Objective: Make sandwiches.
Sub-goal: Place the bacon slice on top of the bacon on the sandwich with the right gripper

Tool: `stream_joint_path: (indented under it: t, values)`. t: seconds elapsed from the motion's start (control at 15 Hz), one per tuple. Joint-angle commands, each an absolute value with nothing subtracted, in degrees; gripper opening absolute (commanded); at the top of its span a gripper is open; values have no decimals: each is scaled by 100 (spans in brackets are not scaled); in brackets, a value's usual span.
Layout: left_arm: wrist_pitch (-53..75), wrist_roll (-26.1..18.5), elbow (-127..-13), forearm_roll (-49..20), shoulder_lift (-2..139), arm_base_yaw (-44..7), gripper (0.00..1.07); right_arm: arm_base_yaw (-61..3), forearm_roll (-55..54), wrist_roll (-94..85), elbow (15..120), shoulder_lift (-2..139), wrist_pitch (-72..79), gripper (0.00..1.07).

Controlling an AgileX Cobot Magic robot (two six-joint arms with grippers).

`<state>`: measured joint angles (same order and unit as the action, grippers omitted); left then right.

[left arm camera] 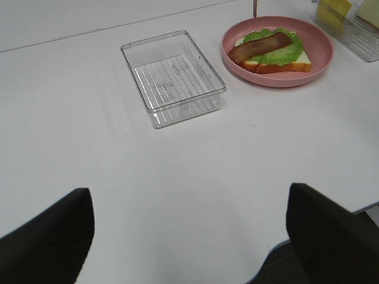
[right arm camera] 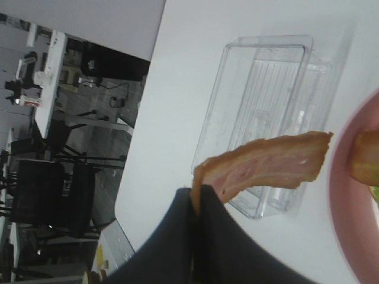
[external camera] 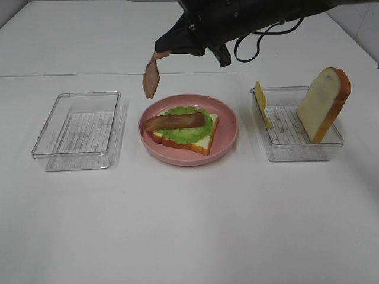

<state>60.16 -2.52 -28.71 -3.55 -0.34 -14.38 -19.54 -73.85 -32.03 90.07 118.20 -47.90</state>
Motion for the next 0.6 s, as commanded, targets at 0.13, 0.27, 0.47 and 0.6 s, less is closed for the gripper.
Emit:
stream_joint_path:
  t: [0.13, 0.27, 0.47, 0.6]
  values:
    - [5953, -258, -2865, -372, -155, -1444, 84, -2154, -8365, -3552, 9047, 12393, -4435, 0]
    - [5953, -258, -2865, -372, -155, -1444, 84, -2120, -7832, -3489, 9047, 12628, -4366, 0]
    - [5953, -258, -2865, -372, -155, -1444, 84, -2097, -6875, -2767, 9047, 12576, -4148, 0]
    - [5953, -258, -2865, -372, -155, -1444, 84, -1988, -6079, -2126, 9047, 12462, -4068, 0]
